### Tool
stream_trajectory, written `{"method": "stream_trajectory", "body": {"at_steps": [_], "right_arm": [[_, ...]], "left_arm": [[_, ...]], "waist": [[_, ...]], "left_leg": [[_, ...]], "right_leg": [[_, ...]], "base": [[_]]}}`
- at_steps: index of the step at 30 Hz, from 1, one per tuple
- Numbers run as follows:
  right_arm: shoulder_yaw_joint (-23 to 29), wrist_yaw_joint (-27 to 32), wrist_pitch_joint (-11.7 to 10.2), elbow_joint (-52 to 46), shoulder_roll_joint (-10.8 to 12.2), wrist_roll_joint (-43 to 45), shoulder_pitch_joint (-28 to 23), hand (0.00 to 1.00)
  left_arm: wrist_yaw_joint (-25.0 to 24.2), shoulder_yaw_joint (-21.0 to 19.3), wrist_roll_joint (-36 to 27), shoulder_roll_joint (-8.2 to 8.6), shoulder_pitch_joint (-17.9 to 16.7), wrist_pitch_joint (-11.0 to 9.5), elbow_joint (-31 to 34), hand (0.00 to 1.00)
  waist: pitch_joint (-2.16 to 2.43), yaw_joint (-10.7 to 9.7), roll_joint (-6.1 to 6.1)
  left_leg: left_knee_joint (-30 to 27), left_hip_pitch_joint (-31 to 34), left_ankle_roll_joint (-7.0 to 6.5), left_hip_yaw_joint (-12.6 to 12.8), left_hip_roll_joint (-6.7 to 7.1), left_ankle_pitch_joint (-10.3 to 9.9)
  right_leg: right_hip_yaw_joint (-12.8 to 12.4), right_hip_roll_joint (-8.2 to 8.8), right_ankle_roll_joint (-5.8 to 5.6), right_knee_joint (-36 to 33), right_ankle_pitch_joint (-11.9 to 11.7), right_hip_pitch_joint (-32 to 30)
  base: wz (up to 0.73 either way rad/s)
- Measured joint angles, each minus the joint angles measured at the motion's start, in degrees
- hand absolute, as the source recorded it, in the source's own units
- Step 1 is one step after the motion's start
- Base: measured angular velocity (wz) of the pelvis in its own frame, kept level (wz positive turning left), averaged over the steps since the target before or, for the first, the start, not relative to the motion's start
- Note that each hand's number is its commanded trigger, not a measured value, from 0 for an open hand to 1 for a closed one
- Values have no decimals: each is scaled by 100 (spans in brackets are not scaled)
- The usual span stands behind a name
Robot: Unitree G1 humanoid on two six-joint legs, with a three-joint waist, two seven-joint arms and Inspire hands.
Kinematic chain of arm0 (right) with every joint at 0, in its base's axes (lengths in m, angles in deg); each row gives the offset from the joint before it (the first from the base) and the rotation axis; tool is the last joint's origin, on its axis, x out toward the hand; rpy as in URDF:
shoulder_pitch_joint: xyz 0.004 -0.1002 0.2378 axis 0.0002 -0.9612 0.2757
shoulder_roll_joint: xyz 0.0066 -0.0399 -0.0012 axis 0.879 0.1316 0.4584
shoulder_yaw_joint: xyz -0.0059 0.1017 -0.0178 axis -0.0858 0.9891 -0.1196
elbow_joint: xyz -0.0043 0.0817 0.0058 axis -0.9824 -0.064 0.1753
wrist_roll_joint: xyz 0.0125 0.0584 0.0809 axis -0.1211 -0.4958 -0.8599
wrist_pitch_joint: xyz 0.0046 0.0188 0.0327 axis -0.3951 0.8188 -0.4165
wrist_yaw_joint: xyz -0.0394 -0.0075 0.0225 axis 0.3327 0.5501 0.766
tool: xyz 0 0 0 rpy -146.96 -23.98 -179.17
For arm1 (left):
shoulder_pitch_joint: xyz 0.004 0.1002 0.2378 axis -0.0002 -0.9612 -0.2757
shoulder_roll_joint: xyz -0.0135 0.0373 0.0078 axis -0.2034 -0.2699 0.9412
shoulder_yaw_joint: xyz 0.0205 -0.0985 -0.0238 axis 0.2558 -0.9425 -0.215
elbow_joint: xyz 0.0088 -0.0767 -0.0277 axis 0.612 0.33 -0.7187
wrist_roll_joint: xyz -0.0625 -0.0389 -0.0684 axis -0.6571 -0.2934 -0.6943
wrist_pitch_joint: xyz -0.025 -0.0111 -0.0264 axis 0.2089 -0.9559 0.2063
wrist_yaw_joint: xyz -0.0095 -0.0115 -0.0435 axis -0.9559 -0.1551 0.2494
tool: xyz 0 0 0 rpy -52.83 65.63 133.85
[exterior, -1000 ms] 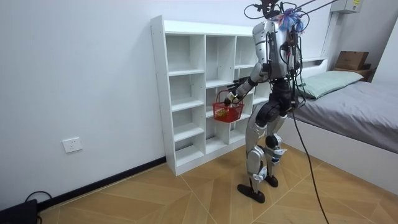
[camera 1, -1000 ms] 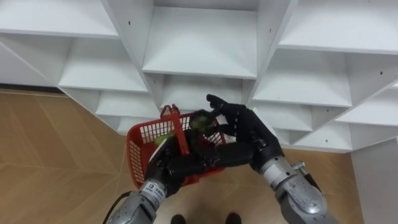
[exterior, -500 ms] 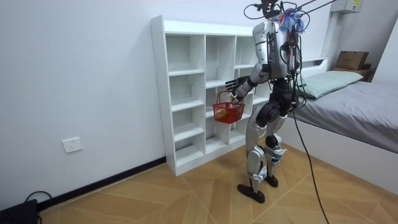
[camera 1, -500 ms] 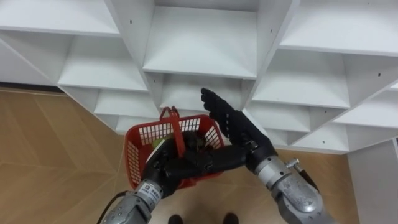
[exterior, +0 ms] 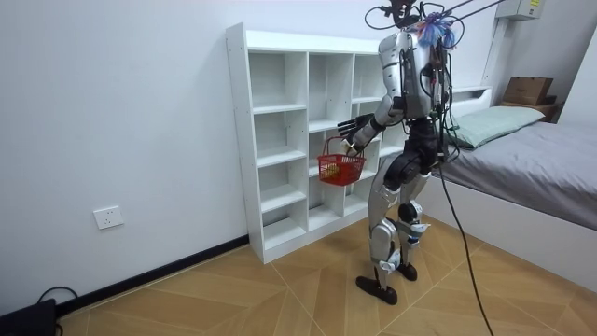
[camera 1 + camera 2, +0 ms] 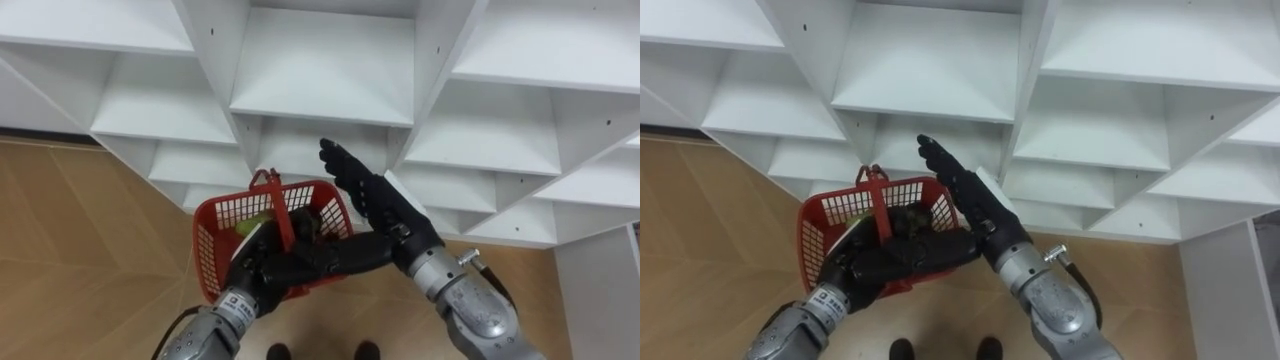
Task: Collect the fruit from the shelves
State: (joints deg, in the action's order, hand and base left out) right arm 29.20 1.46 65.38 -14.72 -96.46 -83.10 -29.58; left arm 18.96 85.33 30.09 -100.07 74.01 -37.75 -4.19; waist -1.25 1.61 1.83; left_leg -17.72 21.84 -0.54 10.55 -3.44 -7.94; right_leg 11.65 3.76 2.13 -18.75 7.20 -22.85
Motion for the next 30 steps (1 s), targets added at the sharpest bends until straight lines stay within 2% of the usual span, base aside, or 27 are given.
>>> {"method": "stream_trajectory", "body": {"at_steps": [6,9,12,15,19,21,26,28,30], "right_arm": [[54,0,4,7,-17,-8,-89,0],[217,2,0,19,-40,123,-223,0],[254,31,0,124,-246,199,-275,0],[440,92,-2,210,-327,205,-464,0],[647,263,-23,848,-339,218,-607,0],[715,370,-23,1092,-367,218,-745,0],[829,592,-61,1722,-367,284,-1221,0],[842,696,-82,1949,-367,287,-1394,0],[850,855,-112,2310,-351,290,-1478,0]], "left_arm": [[13,-211,266,13,-4,1,0,100],[25,-266,685,-21,-27,-9,-35,100],[39,-275,1308,-156,-94,-23,-215,100],[49,-370,1566,-195,-120,-25,-614,100],[164,-472,1990,-202,-170,-24,-1357,100],[241,-480,2164,-204,-286,-25,-1482,100],[307,-675,2756,-262,-668,-37,-1741,100],[305,-692,2752,-305,-700,-55,-1993,100],[323,-729,2754,-301,-690,-59,-2314,100]], "waist": [[0,6,0],[0,13,-9],[1,13,-13],[1,8,-25],[4,-52,-24],[7,-51,-20],[37,-127,-10],[53,-125,-7],[89,-125,-21]], "left_leg": [[9,-31,1,14,-5,-2],[36,-124,4,11,-5,-5],[64,-267,14,28,1,-29],[164,-456,21,28,9,-31],[247,-750,58,28,4,-52],[291,-853,65,28,14,-68],[520,-1276,80,14,35,-76],[613,-1471,91,11,46,-83],[640,-1599,99,-5,60,-93]], "right_leg": [[3,-6,0,14,0,32],[8,-8,-4,38,2,125],[-16,-42,-7,110,2,279],[-18,-74,-10,211,4,475],[-7,-94,-18,315,31,777],[4,-88,-32,330,47,864],[88,-97,-56,567,59,1313],[105,-107,-75,655,72,1515],[110,-112,-94,724,84,1673]], "base": [[0],[0],[-4],[0],[0],[0],[3],[7],[7]]}}
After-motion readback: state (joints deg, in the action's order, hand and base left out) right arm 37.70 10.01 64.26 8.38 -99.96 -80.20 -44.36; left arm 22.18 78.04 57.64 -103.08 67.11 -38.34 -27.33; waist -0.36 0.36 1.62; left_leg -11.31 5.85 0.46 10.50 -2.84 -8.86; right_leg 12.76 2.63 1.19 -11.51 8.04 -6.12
